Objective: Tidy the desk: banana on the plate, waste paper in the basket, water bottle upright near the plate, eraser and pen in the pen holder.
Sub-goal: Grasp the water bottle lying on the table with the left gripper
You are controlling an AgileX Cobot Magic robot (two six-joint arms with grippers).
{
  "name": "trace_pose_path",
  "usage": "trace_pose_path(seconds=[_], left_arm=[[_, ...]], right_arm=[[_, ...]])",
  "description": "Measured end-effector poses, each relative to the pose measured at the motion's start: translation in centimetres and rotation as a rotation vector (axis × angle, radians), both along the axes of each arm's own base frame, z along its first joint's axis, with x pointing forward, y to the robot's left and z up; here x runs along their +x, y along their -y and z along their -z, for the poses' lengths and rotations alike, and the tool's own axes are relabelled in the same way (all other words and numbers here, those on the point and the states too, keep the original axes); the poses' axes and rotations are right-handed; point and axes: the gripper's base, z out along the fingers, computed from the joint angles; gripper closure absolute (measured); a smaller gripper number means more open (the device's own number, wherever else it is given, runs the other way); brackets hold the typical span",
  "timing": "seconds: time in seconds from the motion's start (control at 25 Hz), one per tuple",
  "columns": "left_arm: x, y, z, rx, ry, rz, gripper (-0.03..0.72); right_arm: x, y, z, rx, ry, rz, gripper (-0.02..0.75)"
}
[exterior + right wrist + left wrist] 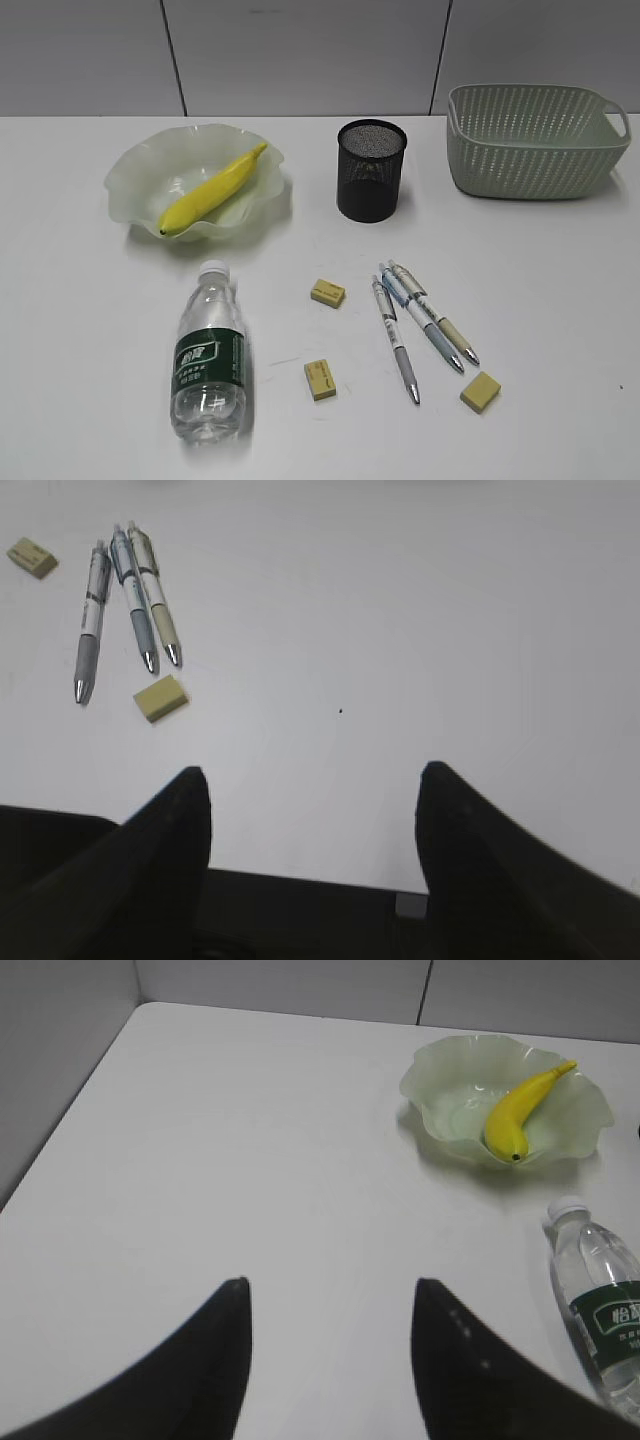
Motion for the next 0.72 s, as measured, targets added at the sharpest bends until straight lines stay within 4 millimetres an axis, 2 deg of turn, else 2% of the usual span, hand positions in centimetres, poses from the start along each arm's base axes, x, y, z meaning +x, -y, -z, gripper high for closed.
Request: trace_pose_path(seconds=[0.08,0.16,0.24,0.36,0.48,0.56,0.64,0.72], left_arm=[[0.1,0.0,0.0,0.001,-0.008,0.0,0.3],[0.7,0.1,-0.1,0.008,-0.043,0.001,0.3],[1.6,0.5,-0.4,0.01,-0.079,0.025,0.302],[3.7,1.7,-2.2,0.028,-0.072,0.128,0.304],[7.4,3.3,-3.5,0.036,-0.105,0.243,0.305],[10.6,5.1,-3.7,-0.006,-0.139,0.37,0.305],[13.4,7.2,-3.7,-0.058,-0.144,0.505,0.305],[16.7,10.0,-2.6,-0.077,-0.223,0.61,0.307]], right_arm=[[-1.9,0.4,0.3,0.005,0.081,0.005,0.228],[-2.8,0.7,0.9,0.012,0.136,0.009,0.228],[-3.5,0.8,1.2,0.02,0.174,0.011,0.228],[-3.8,0.9,1.2,0.024,0.199,0.011,0.228],[-3.8,0.9,1.2,0.024,0.2,0.011,0.229],[-3.8,0.9,1.2,0.024,0.2,0.011,0.229],[-3.8,0.9,1.2,0.024,0.2,0.011,0.229],[-3.8,0.9,1.2,0.024,0.2,0.011,0.229]])
